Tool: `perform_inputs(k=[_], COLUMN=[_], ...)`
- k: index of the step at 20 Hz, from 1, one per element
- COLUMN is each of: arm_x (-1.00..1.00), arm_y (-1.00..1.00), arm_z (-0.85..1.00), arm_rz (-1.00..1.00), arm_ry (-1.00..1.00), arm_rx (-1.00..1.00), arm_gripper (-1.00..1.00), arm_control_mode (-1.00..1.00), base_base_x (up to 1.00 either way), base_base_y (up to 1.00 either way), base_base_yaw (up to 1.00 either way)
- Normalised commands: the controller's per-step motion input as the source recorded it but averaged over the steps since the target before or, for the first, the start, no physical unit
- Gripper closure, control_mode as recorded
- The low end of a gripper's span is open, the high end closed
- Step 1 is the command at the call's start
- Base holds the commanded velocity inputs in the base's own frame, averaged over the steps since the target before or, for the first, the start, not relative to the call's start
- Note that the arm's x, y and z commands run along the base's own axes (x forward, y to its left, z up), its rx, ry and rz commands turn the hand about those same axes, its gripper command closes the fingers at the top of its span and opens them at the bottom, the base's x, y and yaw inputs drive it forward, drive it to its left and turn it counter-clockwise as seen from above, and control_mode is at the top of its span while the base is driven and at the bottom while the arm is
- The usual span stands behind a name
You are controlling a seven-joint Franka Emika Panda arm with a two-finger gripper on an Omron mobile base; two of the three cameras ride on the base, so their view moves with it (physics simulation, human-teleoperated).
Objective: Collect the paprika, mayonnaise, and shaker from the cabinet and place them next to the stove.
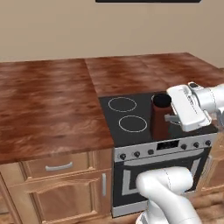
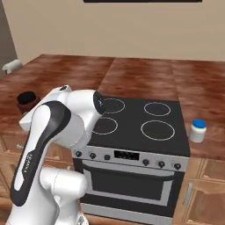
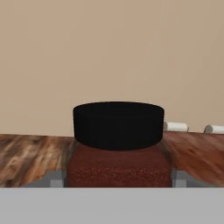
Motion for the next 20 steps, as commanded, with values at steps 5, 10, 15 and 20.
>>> perform_inputs(k=[5,10,15,20], arm_x=[0.00,0.00,0.87,0.73], arm_y=[0.00,0.00,-0.29,-0.14], arm_z=[0.00,0.00,-0.11,-0.42], arm_rz=[0.00,0.00,0.16,0.15], arm_ry=[0.00,0.00,0.00,0.00], arm_rx=[0.00,0.00,0.07,0.01], arm_gripper=[1.00,1.00,1.00,1.00], arm_control_mode=[1.00,1.00,-1.00,-1.00], base_base_x=[0.83,0.91,0.00,0.00], base_base_y=[0.51,-0.05,0.00,0.00], base_base_yaw=[0.31,0.22,0.00,0.00])
